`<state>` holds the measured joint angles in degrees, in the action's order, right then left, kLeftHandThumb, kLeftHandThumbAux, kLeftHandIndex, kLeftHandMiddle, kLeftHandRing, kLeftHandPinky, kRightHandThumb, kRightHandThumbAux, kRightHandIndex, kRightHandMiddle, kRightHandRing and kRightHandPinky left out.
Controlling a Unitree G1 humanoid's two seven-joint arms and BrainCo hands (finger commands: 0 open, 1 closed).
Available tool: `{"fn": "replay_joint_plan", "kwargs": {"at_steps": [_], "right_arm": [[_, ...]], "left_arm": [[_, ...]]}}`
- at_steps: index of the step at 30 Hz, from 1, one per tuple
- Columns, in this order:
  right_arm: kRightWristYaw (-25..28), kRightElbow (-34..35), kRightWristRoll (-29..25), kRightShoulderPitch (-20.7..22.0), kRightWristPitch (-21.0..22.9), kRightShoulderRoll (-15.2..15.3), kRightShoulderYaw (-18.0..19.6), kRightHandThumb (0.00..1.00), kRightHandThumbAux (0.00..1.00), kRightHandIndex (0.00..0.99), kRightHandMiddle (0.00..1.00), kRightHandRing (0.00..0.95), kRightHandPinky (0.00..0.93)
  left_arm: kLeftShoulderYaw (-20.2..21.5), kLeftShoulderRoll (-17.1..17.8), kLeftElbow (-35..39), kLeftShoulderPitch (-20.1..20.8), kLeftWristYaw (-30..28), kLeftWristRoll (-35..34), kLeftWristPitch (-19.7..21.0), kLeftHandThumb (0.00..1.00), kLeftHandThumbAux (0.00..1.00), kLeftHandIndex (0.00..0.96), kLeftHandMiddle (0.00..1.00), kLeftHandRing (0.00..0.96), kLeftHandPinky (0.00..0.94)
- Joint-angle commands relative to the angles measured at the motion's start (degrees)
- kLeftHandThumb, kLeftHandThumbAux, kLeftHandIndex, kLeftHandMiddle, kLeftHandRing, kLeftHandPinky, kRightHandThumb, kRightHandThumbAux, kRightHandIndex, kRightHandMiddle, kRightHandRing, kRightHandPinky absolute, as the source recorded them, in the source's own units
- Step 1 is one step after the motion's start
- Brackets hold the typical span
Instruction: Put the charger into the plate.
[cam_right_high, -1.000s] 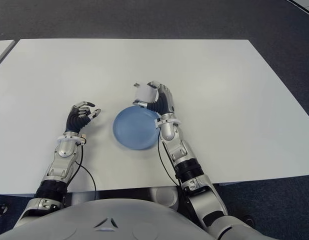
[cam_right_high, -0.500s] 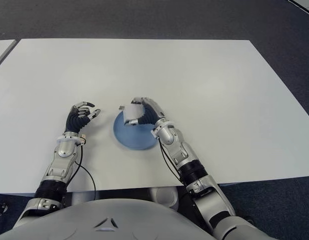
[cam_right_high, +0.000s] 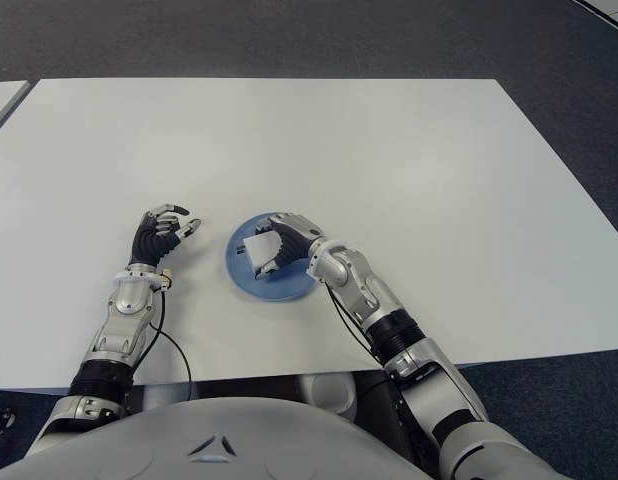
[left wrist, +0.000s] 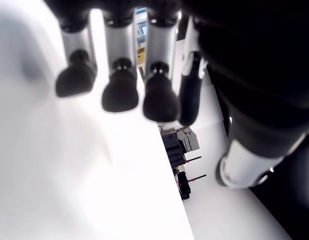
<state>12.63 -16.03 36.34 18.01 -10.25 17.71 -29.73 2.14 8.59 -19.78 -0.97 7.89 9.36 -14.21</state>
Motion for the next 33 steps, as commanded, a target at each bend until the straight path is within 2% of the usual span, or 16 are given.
{"fn": "replay_joint_plan", "kwargs": {"at_steps": [1,6,12,15,16,17,18,21,25,27,33], "right_arm": [[4.0,0.8,1.6,-0.6,2.7,1.1,-1.4,0.698,0.728,0.434,0.681,0.664,0.61],[5.9,2.2,2.0,-0.9,3.5,1.7,-1.9,0.689,0.732,0.421,0.484,0.479,0.449],[6.4,3.8,2.4,-1.9,4.7,1.7,-1.7,0.679,0.738,0.403,0.268,0.284,0.298],[6.3,5.3,3.0,-2.7,6.2,1.6,-1.6,0.679,0.738,0.4,0.208,0.224,0.247],[6.3,5.8,3.2,-2.9,6.7,1.6,-1.6,0.612,0.757,0.342,0.192,0.207,0.233],[6.4,6.2,3.5,-3.0,7.3,1.6,-1.6,0.491,0.792,0.256,0.168,0.182,0.211],[6.5,6.6,3.7,-3.1,7.7,1.7,-1.7,0.411,0.814,0.198,0.149,0.162,0.196],[6.9,7.7,4.7,-3.4,9.3,1.7,-2.0,0.315,0.837,0.118,0.11,0.124,0.171],[7.0,8.6,5.9,-3.7,10.6,1.7,-2.4,0.28,0.835,0.065,0.066,0.078,0.135],[6.6,8.4,6.3,-3.8,10.6,1.8,-2.6,0.275,0.825,0.032,0.027,0.034,0.087],[5.3,8.3,6.7,-3.9,9.4,2.1,-2.7,0.304,0.784,0.003,0.002,0.003,0.012]], "left_arm": [[0.4,0.0,-0.4,0.1,-0.1,-0.4,0.5,0.707,0.716,0.439,0.797,0.788,0.788],[0.4,0.0,-0.6,0.2,-0.1,-0.6,0.4,0.708,0.716,0.439,0.793,0.783,0.786],[0.3,0.1,-0.8,0.3,0.0,-0.4,0.1,0.708,0.715,0.439,0.793,0.784,0.792],[0.2,0.1,-0.6,0.3,0.0,-0.3,0.5,0.708,0.715,0.439,0.795,0.787,0.796],[0.2,0.1,-0.5,0.3,0.0,-0.3,0.5,0.708,0.715,0.439,0.795,0.787,0.793],[0.2,0.1,-0.5,0.3,0.0,-0.2,0.6,0.708,0.715,0.439,0.795,0.786,0.789],[0.2,0.1,-0.4,0.2,0.1,-0.2,0.6,0.708,0.715,0.439,0.794,0.785,0.786],[0.2,0.1,-0.2,0.2,0.1,-0.1,0.9,0.708,0.715,0.439,0.794,0.786,0.79],[0.2,0.1,-0.2,0.3,0.4,0.1,1.1,0.708,0.715,0.439,0.796,0.79,0.799],[0.2,0.1,-0.2,0.3,0.5,0.3,1.2,0.707,0.715,0.439,0.798,0.792,0.798],[0.2,0.1,-0.1,0.3,0.4,0.2,1.3,0.707,0.715,0.439,0.799,0.791,0.793]]}}
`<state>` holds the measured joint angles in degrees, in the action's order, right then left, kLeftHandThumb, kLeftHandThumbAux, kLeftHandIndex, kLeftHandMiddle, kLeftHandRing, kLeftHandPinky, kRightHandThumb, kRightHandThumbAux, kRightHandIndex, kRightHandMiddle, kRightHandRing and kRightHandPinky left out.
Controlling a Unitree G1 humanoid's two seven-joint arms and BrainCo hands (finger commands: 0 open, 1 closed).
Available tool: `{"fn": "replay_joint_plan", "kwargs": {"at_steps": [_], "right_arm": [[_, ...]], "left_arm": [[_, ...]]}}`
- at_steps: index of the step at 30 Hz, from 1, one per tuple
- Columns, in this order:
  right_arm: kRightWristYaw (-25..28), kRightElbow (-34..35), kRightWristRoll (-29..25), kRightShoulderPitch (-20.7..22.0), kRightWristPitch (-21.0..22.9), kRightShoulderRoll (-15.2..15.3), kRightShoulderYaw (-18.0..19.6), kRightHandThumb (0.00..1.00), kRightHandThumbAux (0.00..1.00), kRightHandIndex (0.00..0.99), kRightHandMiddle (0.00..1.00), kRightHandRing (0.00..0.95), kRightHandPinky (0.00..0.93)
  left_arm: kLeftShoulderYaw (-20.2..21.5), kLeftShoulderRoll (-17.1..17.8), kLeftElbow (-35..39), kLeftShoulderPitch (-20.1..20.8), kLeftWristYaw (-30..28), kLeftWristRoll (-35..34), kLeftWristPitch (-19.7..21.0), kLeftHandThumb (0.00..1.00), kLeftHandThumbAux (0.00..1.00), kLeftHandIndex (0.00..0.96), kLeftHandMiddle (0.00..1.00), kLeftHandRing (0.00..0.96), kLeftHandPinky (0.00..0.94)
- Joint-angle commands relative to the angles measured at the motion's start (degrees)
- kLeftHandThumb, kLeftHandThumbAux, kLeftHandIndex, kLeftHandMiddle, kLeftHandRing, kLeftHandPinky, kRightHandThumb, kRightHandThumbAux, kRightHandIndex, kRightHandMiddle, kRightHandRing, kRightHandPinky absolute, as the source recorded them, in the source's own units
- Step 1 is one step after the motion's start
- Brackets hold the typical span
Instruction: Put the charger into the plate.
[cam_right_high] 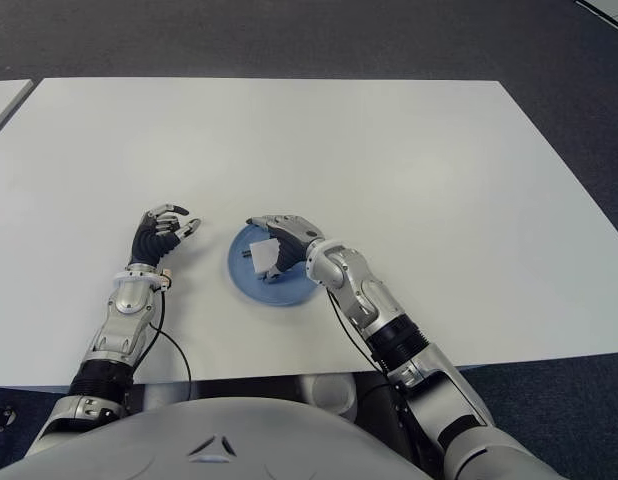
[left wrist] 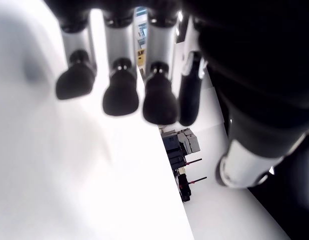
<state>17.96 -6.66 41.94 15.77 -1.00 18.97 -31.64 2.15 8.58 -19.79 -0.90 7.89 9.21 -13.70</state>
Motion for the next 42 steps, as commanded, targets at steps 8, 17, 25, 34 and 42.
{"fn": "replay_joint_plan", "kwargs": {"at_steps": [8,17,25,34,42], "right_arm": [[-5.9,-0.4,2.8,-3.1,-2.7,1.6,-0.6,0.325,0.648,0.0,0.0,0.0,0.0],[-13.7,-0.5,6.0,-4.3,-4.0,1.3,-0.5,0.148,0.497,0.0,0.0,0.0,0.0],[-22.7,-1.8,7.1,-5.0,-6.4,0.6,0.1,0.019,0.48,0.0,0.0,0.0,0.0],[-36.3,-4.7,8.7,-5.2,-9.3,-0.7,1.2,0.0,0.437,0.0,0.0,0.0,0.0],[-44.7,-6.4,7.6,-5.8,-11.8,-2.1,3.0,0.0,0.394,0.0,0.0,0.0,0.0]], "left_arm": [[0.2,0.2,-0.5,0.3,0.0,0.0,-0.2,0.707,0.715,0.439,0.798,0.79,0.8],[0.3,0.0,-0.5,0.2,0.2,-0.1,-0.1,0.708,0.715,0.439,0.796,0.789,0.796],[0.3,-0.1,-0.3,0.2,0.3,-0.2,0.1,0.708,0.715,0.439,0.794,0.787,0.79],[0.3,-0.2,-0.3,0.1,0.5,0.0,0.0,0.708,0.715,0.439,0.795,0.789,0.793],[0.3,-0.2,-0.3,0.1,0.4,0.0,0.0,0.708,0.715,0.439,0.794,0.789,0.795]]}}
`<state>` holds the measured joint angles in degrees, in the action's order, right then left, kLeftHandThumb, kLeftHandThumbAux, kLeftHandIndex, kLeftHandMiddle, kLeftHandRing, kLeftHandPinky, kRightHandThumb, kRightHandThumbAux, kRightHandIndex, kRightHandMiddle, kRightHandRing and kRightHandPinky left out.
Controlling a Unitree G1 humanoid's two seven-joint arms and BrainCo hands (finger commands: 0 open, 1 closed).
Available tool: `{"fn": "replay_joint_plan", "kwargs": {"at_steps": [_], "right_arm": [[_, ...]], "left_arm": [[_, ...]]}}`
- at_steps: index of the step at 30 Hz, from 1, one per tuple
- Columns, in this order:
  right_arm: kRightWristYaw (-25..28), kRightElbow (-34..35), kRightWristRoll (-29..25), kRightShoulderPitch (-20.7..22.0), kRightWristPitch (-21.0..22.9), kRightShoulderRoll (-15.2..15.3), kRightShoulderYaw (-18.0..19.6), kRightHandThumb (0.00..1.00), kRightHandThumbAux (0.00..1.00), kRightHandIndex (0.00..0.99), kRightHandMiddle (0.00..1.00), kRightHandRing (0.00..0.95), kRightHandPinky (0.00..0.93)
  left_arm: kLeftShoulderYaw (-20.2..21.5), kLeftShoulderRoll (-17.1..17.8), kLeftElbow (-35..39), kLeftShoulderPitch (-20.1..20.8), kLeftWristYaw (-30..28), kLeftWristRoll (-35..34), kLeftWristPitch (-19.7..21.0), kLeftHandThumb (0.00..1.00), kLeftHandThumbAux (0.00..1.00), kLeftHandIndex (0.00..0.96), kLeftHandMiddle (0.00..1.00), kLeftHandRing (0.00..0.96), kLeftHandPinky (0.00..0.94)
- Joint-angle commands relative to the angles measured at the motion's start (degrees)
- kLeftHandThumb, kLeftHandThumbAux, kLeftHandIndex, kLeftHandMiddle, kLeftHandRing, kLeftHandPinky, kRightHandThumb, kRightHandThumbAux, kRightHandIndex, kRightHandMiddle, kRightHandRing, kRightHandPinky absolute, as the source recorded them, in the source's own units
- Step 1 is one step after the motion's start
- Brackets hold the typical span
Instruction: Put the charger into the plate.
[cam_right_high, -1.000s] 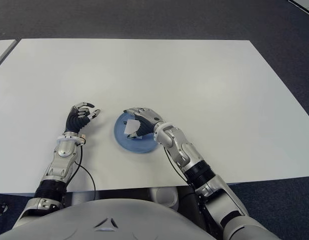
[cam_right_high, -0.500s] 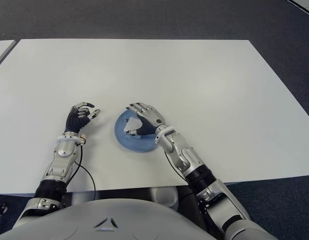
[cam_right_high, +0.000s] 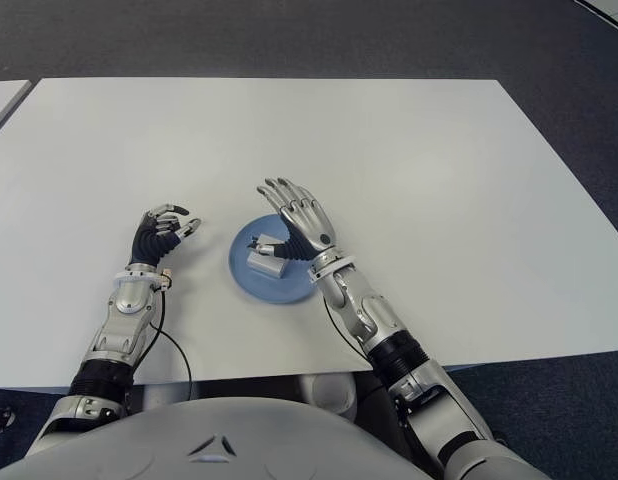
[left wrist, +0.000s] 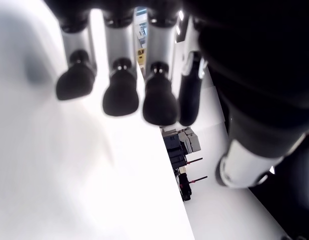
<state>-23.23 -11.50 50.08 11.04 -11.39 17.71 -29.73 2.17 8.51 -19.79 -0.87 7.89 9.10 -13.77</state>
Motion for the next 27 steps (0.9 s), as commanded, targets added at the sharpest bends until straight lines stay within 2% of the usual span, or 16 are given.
{"fn": "replay_joint_plan", "kwargs": {"at_steps": [1,10,13,19,25,27], "right_arm": [[-5.0,-1.9,-0.7,-1.2,-1.8,-1.1,1.4,0.0,0.392,0.0,0.0,0.0,0.0],[-15.3,-3.8,-2.8,-1.9,-4.6,-3.6,5.4,0.0,0.406,0.0,0.0,0.0,0.0],[-16.8,-3.9,-4.0,-2.1,-5.7,-3.7,7.1,0.0,0.425,0.0,0.0,0.0,0.0],[-17.1,-4.1,-11.3,-3.4,-10.3,-4.6,11.8,0.0,0.489,0.0,0.0,0.0,0.0],[-17.2,-4.5,-19.7,-5.8,-10.5,-8.6,17.8,0.0,0.645,0.0,0.0,0.0,0.015],[-17.6,-6.0,-22.4,-6.4,-10.9,-9.8,19.9,0.003,0.743,0.0,0.017,0.035,0.094]], "left_arm": [[0.2,-0.1,-0.3,0.0,0.5,0.1,0.1,0.708,0.715,0.439,0.794,0.789,0.796],[0.1,-0.1,0.2,-0.2,0.6,0.4,0.3,0.708,0.715,0.439,0.796,0.791,0.796],[0.1,-0.2,0.5,-0.3,0.6,0.4,0.5,0.708,0.715,0.439,0.796,0.791,0.795],[0.1,-0.3,0.9,-0.4,0.5,0.4,1.0,0.708,0.715,0.439,0.797,0.794,0.809],[0.1,-0.3,0.5,-0.4,0.4,0.2,0.0,0.709,0.714,0.439,0.798,0.794,0.795],[0.1,-0.3,0.6,-0.5,0.4,0.3,-0.1,0.709,0.714,0.439,0.796,0.791,0.791]]}}
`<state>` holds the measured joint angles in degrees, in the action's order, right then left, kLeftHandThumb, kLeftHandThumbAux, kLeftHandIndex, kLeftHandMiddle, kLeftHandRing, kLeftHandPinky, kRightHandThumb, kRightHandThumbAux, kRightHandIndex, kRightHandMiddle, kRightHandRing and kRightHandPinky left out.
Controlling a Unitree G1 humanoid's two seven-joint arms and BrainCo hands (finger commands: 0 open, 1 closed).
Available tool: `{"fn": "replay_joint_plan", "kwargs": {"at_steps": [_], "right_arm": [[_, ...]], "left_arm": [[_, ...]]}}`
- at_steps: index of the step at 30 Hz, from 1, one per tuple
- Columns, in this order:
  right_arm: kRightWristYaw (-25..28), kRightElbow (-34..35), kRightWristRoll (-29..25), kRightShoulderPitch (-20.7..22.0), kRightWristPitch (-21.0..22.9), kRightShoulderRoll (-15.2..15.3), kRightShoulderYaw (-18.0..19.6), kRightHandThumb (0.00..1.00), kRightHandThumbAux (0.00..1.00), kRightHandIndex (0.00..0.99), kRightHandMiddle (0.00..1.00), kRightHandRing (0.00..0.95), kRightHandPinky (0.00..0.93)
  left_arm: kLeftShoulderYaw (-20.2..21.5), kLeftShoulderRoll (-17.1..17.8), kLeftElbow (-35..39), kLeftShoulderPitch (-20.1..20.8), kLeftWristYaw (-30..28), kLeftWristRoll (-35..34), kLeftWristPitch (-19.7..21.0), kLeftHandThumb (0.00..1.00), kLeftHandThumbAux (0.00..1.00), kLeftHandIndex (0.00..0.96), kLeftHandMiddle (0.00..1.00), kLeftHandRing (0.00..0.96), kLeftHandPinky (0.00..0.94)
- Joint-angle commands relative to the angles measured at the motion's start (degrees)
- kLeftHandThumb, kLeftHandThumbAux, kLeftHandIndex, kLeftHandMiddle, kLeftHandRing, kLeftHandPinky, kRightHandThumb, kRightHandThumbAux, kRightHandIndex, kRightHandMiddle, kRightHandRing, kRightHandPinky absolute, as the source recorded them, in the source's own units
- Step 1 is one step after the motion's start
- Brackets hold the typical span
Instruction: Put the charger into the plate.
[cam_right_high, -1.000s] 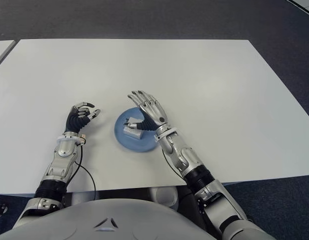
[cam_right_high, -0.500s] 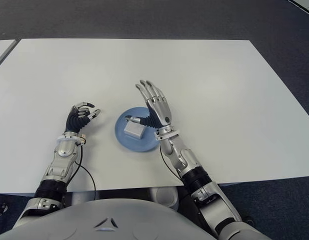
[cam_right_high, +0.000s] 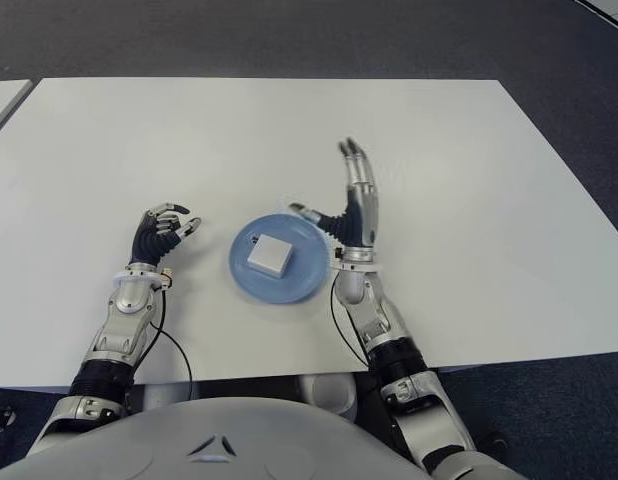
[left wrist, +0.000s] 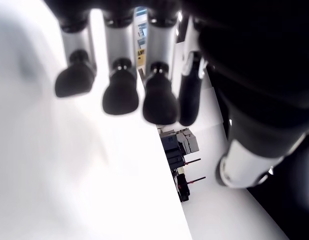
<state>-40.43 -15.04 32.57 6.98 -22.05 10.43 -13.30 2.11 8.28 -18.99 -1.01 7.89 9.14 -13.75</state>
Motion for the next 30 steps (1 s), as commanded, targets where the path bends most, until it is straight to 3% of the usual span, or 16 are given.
{"fn": "replay_joint_plan", "kwargs": {"at_steps": [1,3,5,9,11,13,22,30], "right_arm": [[0.0,-3.1,-6.7,-2.5,-0.7,-3.4,4.5,0.005,0.76,0.0,0.023,0.046,0.111],[0.8,-3.8,-9.2,-2.5,-1.4,-4.6,5.7,0.09,0.842,0.016,0.078,0.123,0.215],[2.2,-5.4,-12.5,-2.1,-2.2,-5.6,7.5,0.24,0.921,0.046,0.148,0.205,0.311],[6.1,-8.2,-18.3,-1.6,-2.7,-6.7,10.4,0.387,0.977,0.098,0.324,0.349,0.423],[8.7,-8.7,-20.8,-1.5,-2.6,-7.0,11.5,0.574,0.837,0.281,0.436,0.49,0.554],[11.0,-8.7,-22.5,-1.6,-2.6,-7.2,12.2,0.637,0.788,0.348,0.494,0.551,0.609],[18.9,-7.3,-26.7,-2.8,-0.2,-7.3,14.5,0.702,0.734,0.426,0.692,0.724,0.766],[25.4,-3.6,-27.9,-4.6,7.6,-6.8,15.3,0.706,0.729,0.433,0.771,0.788,0.814]], "left_arm": [[0.1,-0.1,-0.2,-0.4,0.4,0.3,0.0,0.709,0.714,0.439,0.795,0.791,0.79],[0.1,-0.1,-0.1,-0.4,0.5,0.3,0.2,0.709,0.714,0.439,0.795,0.791,0.792],[0.1,-0.1,0.0,-0.4,0.5,0.4,0.4,0.708,0.714,0.439,0.796,0.793,0.802],[0.1,-0.2,0.1,-0.4,0.5,0.4,0.5,0.708,0.714,0.439,0.799,0.795,0.801],[0.2,-0.2,0.1,-0.4,0.5,0.3,0.5,0.709,0.714,0.439,0.797,0.792,0.792],[0.2,-0.2,0.1,-0.5,0.5,0.3,0.5,0.709,0.714,0.439,0.794,0.789,0.785],[0.3,-0.2,0.2,-0.6,0.5,0.2,0.4,0.708,0.715,0.439,0.789,0.783,0.787],[0.2,-0.1,0.2,-0.5,0.4,0.3,0.5,0.709,0.715,0.439,0.788,0.781,0.775]]}}
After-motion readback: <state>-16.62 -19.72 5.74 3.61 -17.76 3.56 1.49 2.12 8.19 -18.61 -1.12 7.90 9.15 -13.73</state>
